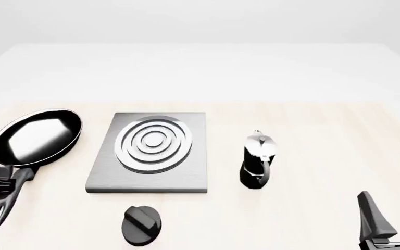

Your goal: Turn on the stove and put the frying pan on it.

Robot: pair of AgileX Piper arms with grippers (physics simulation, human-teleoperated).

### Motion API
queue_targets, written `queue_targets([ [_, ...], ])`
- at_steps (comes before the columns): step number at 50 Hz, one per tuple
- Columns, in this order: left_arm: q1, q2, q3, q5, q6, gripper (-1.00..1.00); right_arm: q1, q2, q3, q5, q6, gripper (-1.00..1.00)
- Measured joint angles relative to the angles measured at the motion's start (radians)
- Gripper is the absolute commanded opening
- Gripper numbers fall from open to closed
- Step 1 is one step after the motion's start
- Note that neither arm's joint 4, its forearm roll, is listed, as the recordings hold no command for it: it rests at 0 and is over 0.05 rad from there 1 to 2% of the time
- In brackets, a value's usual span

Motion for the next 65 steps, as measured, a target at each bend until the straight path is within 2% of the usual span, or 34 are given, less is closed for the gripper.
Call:
queue_targets([
  [65, 0.057, 0.25, 0.104, -0.276, 0.007, 1.0, 0.0, 0.0, 0.0, 0.0, 0.0, 1.0],
])
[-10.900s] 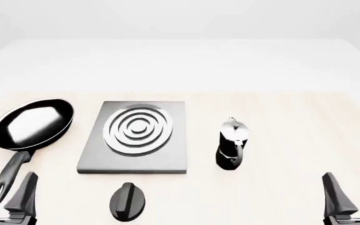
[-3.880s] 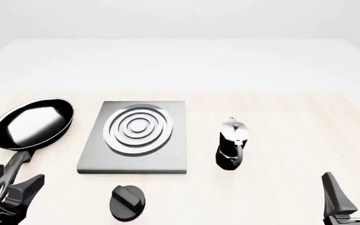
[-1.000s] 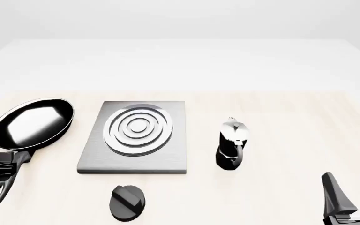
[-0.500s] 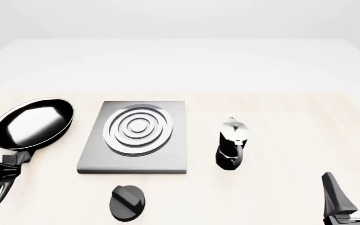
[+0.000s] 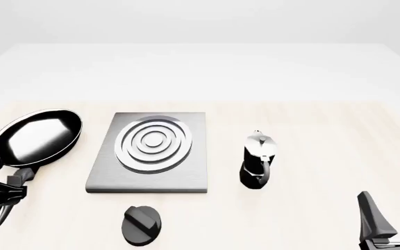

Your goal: Turn on the stove and put the frying pan on it.

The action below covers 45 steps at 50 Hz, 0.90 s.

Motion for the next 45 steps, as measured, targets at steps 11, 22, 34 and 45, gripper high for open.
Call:
queue_targets([
  [11, 0.026, 0.04, 0.004, -0.038, 0.004, 1.0, 0.0, 0.0, 0.0, 0.0, 0.0, 1.0],
  [22, 0.039, 0.08, 0.011, -0.076, 0.003, 1.0, 0.0, 0.0, 0.0, 0.0, 0.0, 1.0],
  [34, 0.043, 0.125, 0.014, -0.115, 0.003, 1.0, 0.0, 0.0, 0.0, 0.0, 0.0, 1.0],
  [45, 0.05, 0.169, 0.014, -0.149, 0.004, 1.0, 0.0, 0.0, 0.0, 0.0, 0.0, 1.0],
])
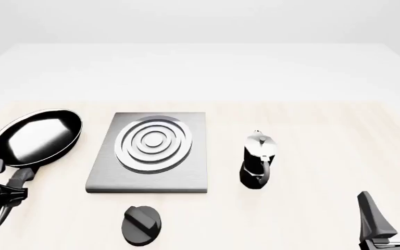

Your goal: Turn on the stove and put the frying pan on it.

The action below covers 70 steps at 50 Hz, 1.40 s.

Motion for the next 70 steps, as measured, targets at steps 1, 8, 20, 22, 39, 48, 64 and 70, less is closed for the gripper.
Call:
queue_targets([
  [1, 0.001, 0.005, 0.0, -0.004, 0.0, 1.0, 0.0, 0.0, 0.0, 0.0, 0.0, 1.0],
  [8, 0.004, 0.038, 0.005, -0.035, 0.001, 1.0, 0.0, 0.0, 0.0, 0.0, 0.0, 1.0],
  [20, 0.002, 0.093, 0.015, -0.085, 0.001, 1.0, 0.0, 0.0, 0.0, 0.0, 0.0, 1.0],
  [22, 0.001, 0.102, 0.017, -0.093, 0.001, 1.0, 0.0, 0.0, 0.0, 0.0, 0.0, 1.0],
  [39, 0.004, 0.154, 0.022, -0.137, -0.001, 1.0, 0.0, 0.0, 0.0, 0.0, 0.0, 1.0],
  [48, 0.018, 0.175, 0.021, -0.154, -0.002, 1.0, 0.0, 0.0, 0.0, 0.0, 0.0, 1.0],
  [64, 0.029, 0.222, 0.022, -0.193, 0.002, 1.0, 0.0, 0.0, 0.0, 0.0, 0.0, 1.0],
  [70, 0.028, 0.245, 0.023, -0.211, 0.002, 1.0, 0.0, 0.0, 0.0, 0.0, 0.0, 1.0],
])
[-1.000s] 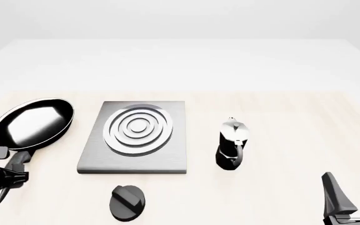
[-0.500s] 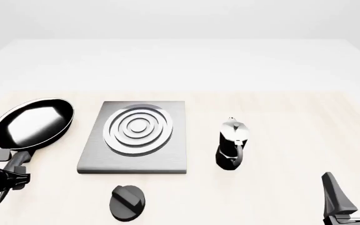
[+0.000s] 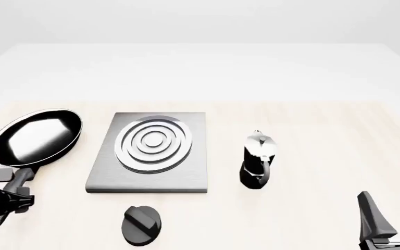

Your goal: Turn on the stove and put the frying pan on it.

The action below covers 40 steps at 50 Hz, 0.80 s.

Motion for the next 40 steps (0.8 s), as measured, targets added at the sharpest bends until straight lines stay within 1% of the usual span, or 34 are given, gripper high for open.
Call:
queue_targets([
  [40, -0.005, 0.115, -0.01, -0.077, 0.0, 1.0, 0.0, 0.0, 0.0, 0.0, 0.0, 1.0],
])
